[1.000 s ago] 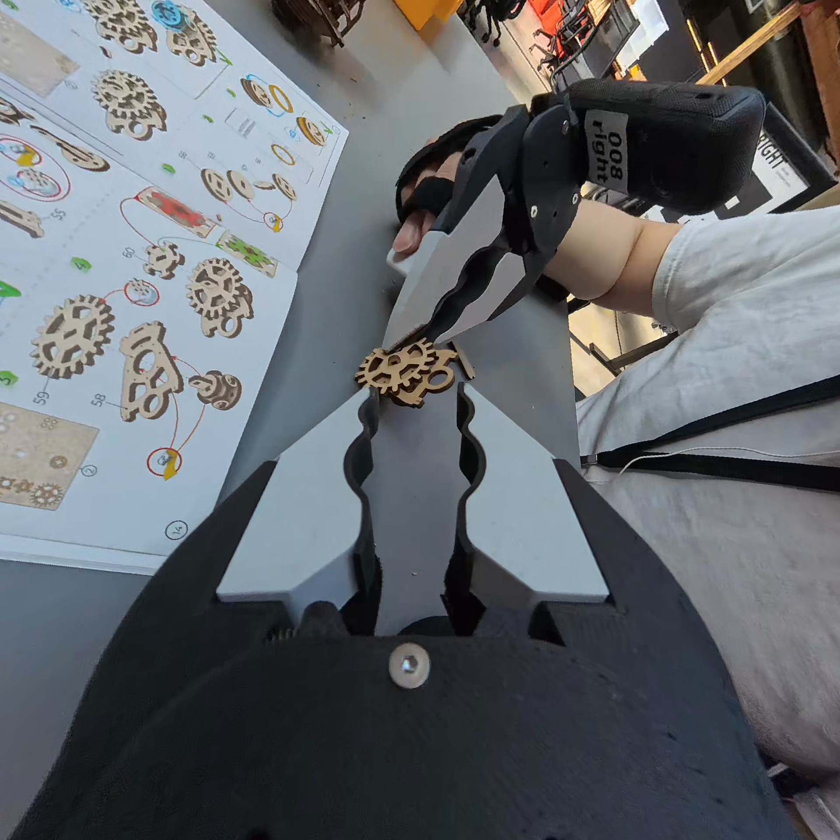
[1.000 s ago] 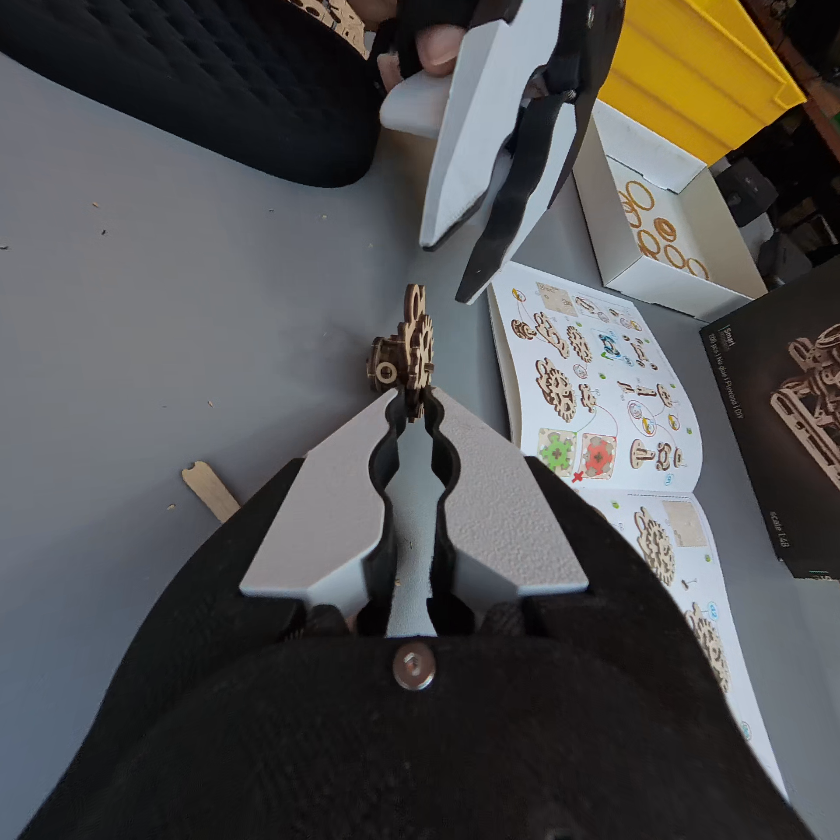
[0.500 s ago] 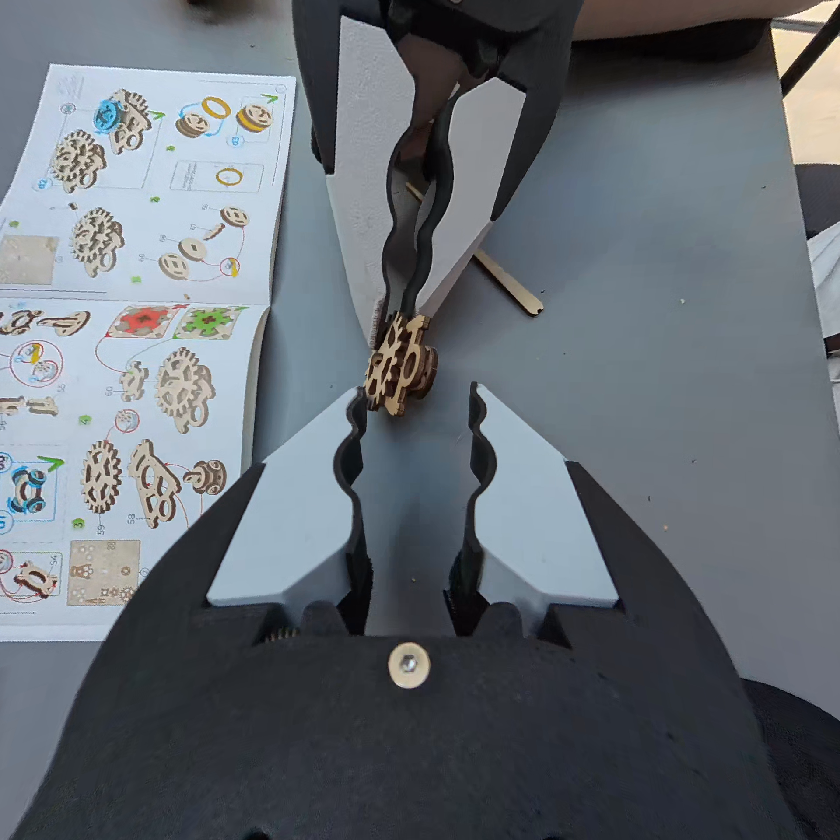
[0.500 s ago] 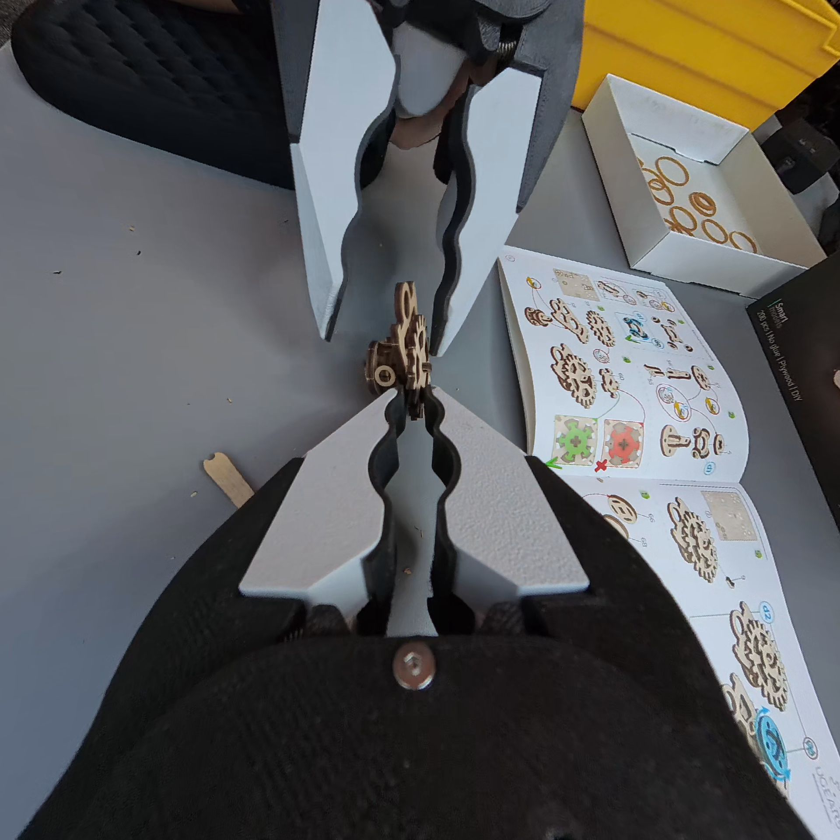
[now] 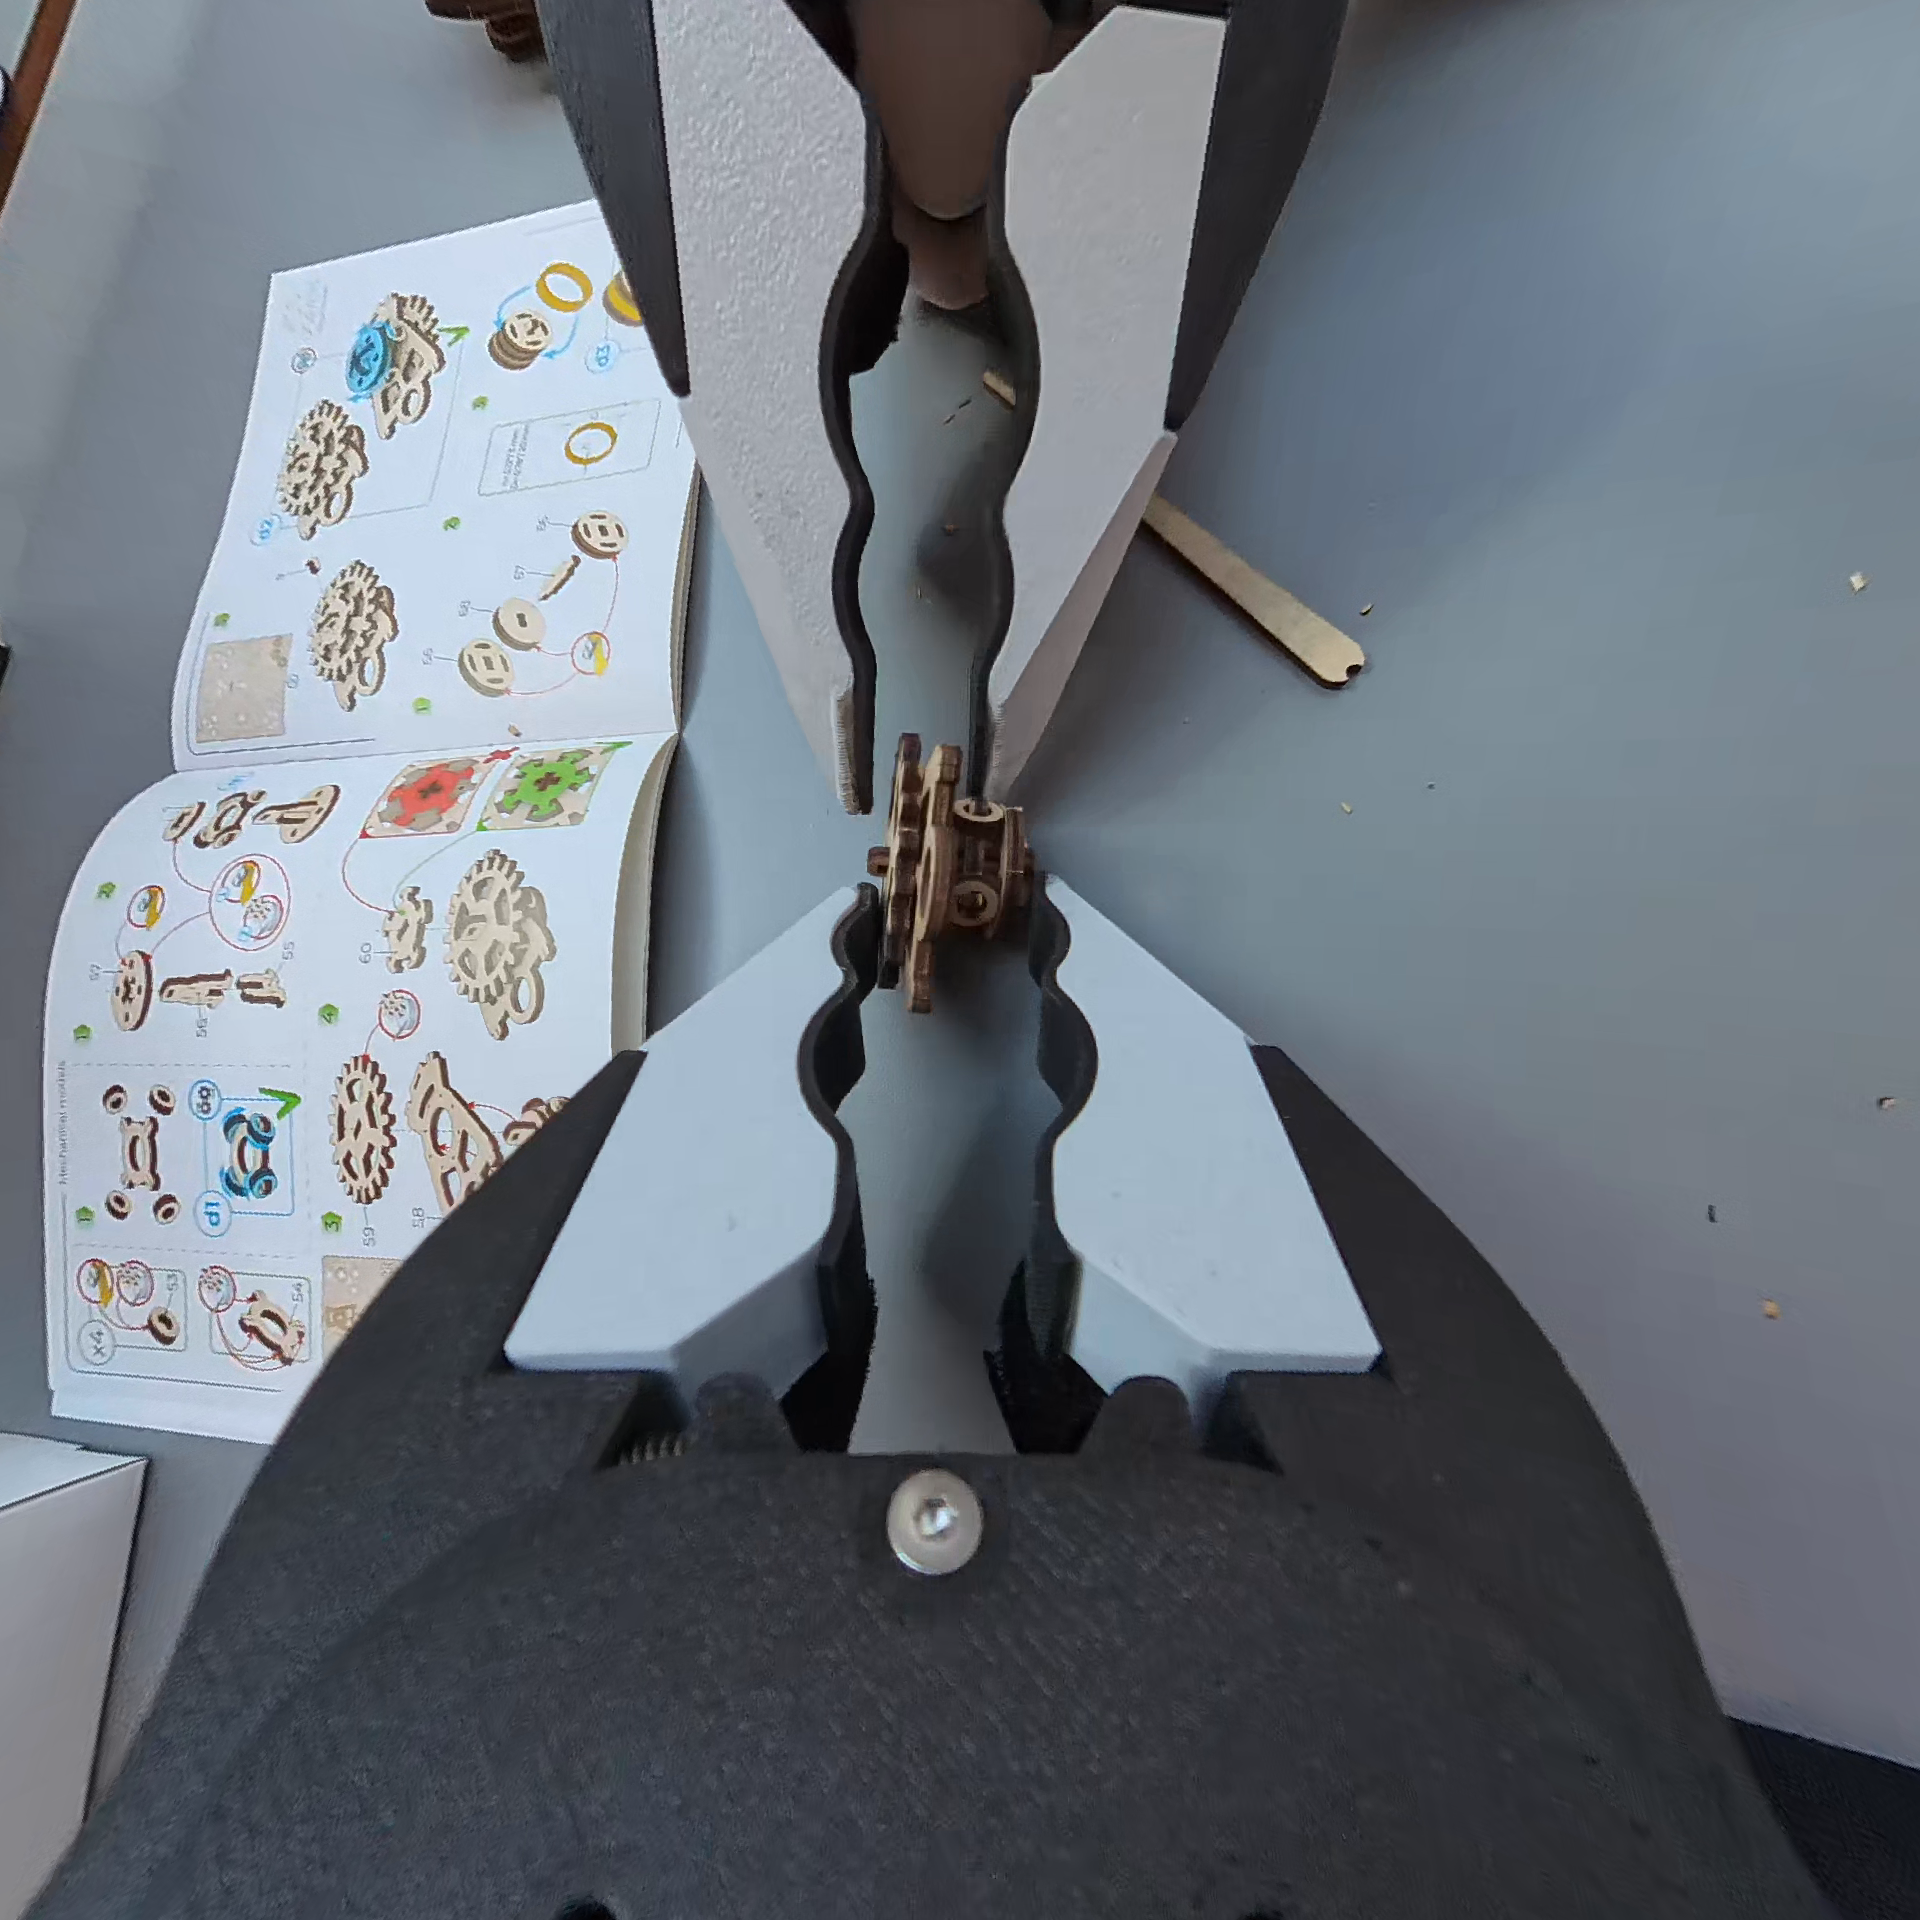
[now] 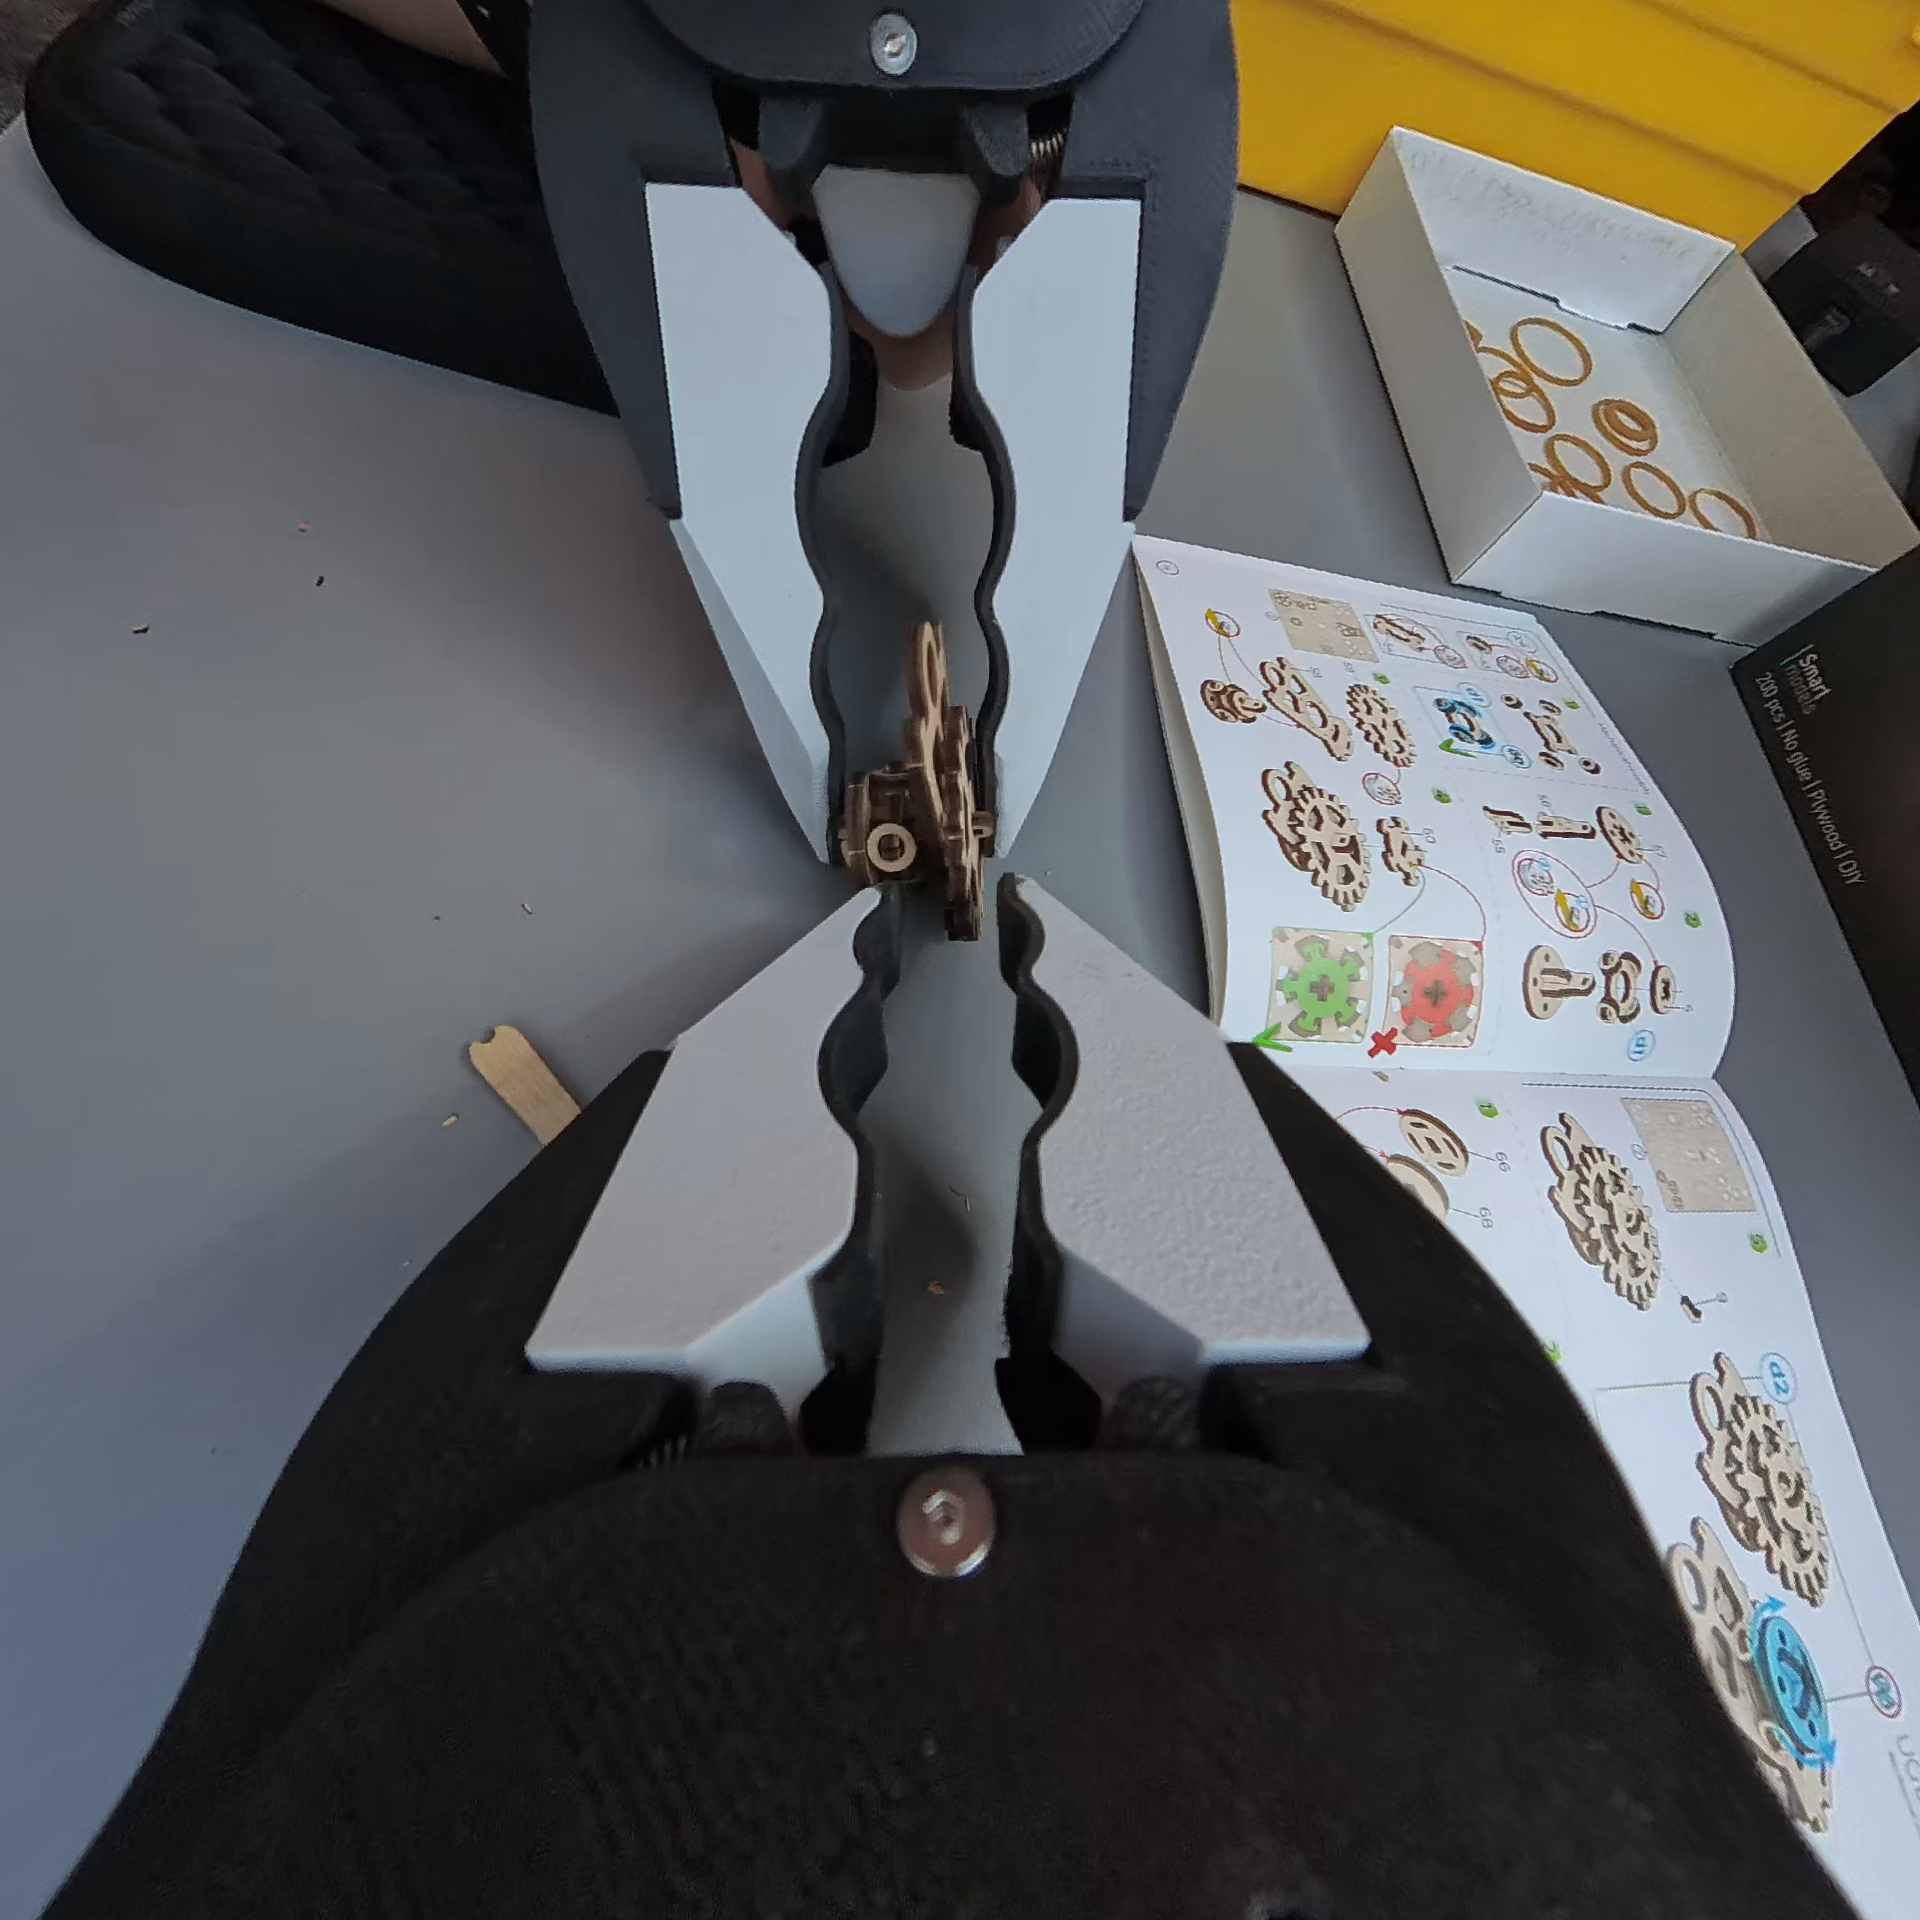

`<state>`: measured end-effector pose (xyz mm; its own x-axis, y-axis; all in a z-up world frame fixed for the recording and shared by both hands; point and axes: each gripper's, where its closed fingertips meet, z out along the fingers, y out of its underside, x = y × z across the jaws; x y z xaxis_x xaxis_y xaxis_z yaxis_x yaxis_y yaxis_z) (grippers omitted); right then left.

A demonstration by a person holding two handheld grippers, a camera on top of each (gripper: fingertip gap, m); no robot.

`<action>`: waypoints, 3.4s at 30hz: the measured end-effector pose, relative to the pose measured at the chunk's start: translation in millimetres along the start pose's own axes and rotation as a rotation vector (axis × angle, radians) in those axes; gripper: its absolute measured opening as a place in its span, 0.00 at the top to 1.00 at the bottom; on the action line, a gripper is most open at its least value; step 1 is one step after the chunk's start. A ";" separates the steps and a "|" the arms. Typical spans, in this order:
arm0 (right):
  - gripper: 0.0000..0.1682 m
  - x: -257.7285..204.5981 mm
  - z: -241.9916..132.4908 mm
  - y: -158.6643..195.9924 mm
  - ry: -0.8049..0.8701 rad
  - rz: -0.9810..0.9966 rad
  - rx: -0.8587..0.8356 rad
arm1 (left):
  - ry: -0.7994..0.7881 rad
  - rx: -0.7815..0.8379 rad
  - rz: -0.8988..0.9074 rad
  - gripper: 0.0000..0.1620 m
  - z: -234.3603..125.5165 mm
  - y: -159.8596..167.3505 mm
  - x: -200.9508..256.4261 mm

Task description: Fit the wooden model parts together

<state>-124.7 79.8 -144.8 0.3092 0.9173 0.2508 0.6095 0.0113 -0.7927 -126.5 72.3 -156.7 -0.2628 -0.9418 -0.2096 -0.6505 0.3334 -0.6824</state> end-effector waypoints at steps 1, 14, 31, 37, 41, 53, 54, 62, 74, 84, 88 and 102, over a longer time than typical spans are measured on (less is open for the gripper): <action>0.89 -0.2 -0.6 -0.6 0.004 -0.009 0.004 | 0.007 0.005 -0.003 0.83 -0.4 0.0 0.4; 0.81 -2.0 2.9 -2.2 0.057 -0.087 -0.066 | 0.007 0.017 0.009 0.84 0.4 -0.3 0.6; 0.86 -6.4 5.7 -0.1 0.070 -0.144 -0.082 | 0.005 0.035 0.048 0.84 -7.4 -1.0 1.2; 0.86 -10.2 7.4 -1.5 0.077 -0.175 -0.093 | -0.045 0.003 0.141 0.85 -2.9 -1.8 3.9; 0.86 -9.2 8.1 -0.3 0.087 -0.169 -0.111 | -0.062 -0.001 0.160 0.85 -2.4 -2.0 2.7; 0.87 -9.1 8.8 -1.2 0.090 -0.136 -0.129 | -0.045 -0.004 0.138 0.85 -3.3 -1.1 2.7; 0.87 -9.7 8.5 -1.5 0.082 -0.131 -0.128 | -0.040 -0.004 0.137 0.85 -3.6 -1.2 3.4; 0.86 -10.9 6.5 -3.7 0.008 -0.027 -0.043 | 0.041 0.072 0.027 0.85 -4.9 -3.7 4.9; 0.86 0.5 4.6 0.3 0.194 -0.324 -0.124 | 0.058 0.097 -0.101 0.83 -12.7 -0.7 -5.5; 0.80 7.7 -25.0 5.4 0.223 -0.397 -0.147 | 0.220 0.164 -0.314 0.84 -23.3 -5.4 -2.3; 0.85 10.0 -39.5 2.9 0.121 -0.092 -0.098 | 0.226 0.115 -0.315 0.83 -17.5 -0.2 0.7; 0.83 -7.5 -20.6 -25.3 0.108 0.586 -0.108 | 0.196 0.149 -0.324 0.82 -13.9 -15.5 1.8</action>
<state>-127.4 64.5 -115.2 0.6847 0.7130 -0.1511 0.3845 -0.5296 -0.7561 -126.8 66.0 -136.8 -0.2011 -0.9663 0.1606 -0.6154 -0.0029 -0.7882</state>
